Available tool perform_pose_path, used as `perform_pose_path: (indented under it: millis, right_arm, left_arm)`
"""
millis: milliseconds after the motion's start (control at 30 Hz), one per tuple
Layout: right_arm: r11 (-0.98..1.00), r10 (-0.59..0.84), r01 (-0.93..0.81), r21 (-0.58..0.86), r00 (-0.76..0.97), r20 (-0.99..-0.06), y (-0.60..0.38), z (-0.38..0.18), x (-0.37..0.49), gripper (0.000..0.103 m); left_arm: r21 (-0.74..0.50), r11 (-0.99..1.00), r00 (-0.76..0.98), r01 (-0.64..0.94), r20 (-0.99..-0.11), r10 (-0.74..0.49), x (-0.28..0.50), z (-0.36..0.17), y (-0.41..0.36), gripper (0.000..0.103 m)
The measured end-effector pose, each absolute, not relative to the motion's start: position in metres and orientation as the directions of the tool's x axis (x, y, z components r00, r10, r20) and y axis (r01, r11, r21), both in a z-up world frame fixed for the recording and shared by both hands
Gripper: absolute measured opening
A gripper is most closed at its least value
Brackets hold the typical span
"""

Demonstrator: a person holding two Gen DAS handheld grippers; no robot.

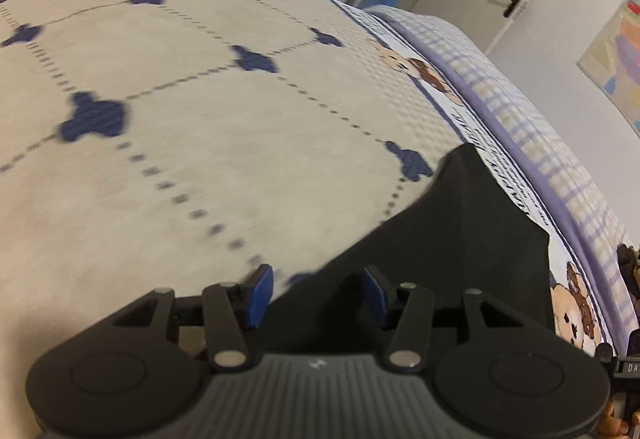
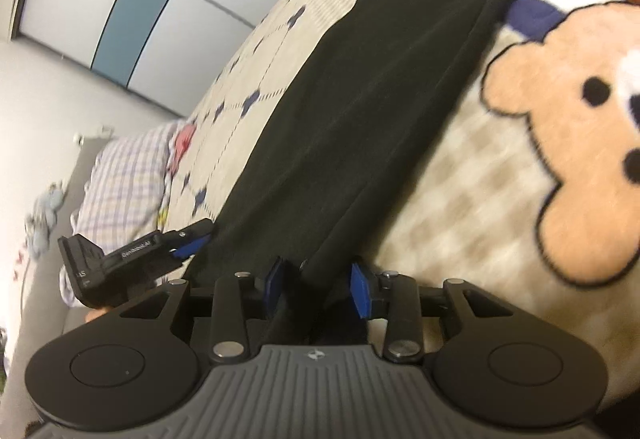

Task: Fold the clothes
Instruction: 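Lift the strip end with the right gripper and fold it over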

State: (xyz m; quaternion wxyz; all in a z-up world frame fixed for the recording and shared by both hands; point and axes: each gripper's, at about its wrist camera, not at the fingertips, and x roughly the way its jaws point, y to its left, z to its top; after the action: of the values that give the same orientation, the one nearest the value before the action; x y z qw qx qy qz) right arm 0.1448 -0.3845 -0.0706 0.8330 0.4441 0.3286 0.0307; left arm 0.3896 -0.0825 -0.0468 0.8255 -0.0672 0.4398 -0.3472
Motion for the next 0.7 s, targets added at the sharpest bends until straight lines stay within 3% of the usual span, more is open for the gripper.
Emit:
perform_pose_path:
  millis: [100, 133, 167, 200, 267, 400, 500, 567, 600, 633, 700]
  right_arm:
    - [0.601, 0.316, 0.251, 0.759, 0.798, -0.514, -0.391, -0.07, 0.146, 0.038]
    - [0.603, 0.31, 0.253, 0.757, 0.8, -0.514, -0.393, -0.07, 0.147, 0.037]
    - [0.608, 0.304, 0.253, 0.753, 0.802, -0.515, -0.393, -0.071, 0.148, 0.034]
    - [0.616, 0.296, 0.253, 0.746, 0.803, -0.517, -0.393, -0.071, 0.149, 0.027]
    - [0.647, 0.27, 0.254, 0.719, 0.805, -0.528, -0.393, -0.068, 0.147, 0.012]
    - [0.689, 0.226, 0.232, 0.687, 0.832, -0.507, -0.396, -0.057, 0.144, 0.007]
    - [0.736, 0.201, 0.261, 0.625, 0.798, -0.569, -0.391, -0.069, 0.152, 0.006]
    - [0.709, 0.21, 0.268, 0.652, 0.803, -0.558, -0.396, -0.08, 0.149, 0.006]
    - [0.687, 0.223, 0.272, 0.674, 0.804, -0.552, -0.4, -0.081, 0.149, 0.008]
    - [0.664, 0.238, 0.275, 0.695, 0.804, -0.545, -0.405, -0.08, 0.15, 0.013]
    - [0.64, 0.214, 0.293, 0.711, 0.82, -0.531, -0.417, -0.076, 0.146, 0.03]
  left_arm:
    - [-0.406, 0.735, 0.353, 0.543, -0.684, -0.638, 0.39, -0.049, -0.113, 0.049]
    - [-0.4, 0.735, 0.352, 0.548, -0.686, -0.636, 0.39, -0.05, -0.121, 0.044]
    - [-0.394, 0.735, 0.351, 0.552, -0.689, -0.634, 0.389, -0.051, -0.128, 0.025]
    - [-0.389, 0.735, 0.352, 0.556, -0.691, -0.632, 0.389, -0.052, -0.136, 0.013]
    - [-0.369, 0.743, 0.388, 0.558, -0.675, -0.627, 0.386, -0.05, -0.14, 0.007]
    - [-0.35, 0.768, 0.476, 0.536, -0.626, -0.617, 0.384, -0.046, -0.136, 0.006]
    - [-0.341, 0.775, 0.464, 0.532, -0.648, -0.604, 0.387, -0.057, -0.135, 0.008]
    - [-0.354, 0.766, 0.451, 0.536, -0.647, -0.614, 0.388, -0.06, -0.133, 0.015]
    - [-0.376, 0.756, 0.437, 0.535, -0.643, -0.629, 0.39, -0.059, -0.131, 0.017]
    - [-0.397, 0.746, 0.423, 0.534, -0.639, -0.643, 0.392, -0.057, -0.13, 0.025]
    - [-0.434, 0.727, 0.402, 0.532, -0.626, -0.668, 0.398, -0.055, -0.126, 0.04]
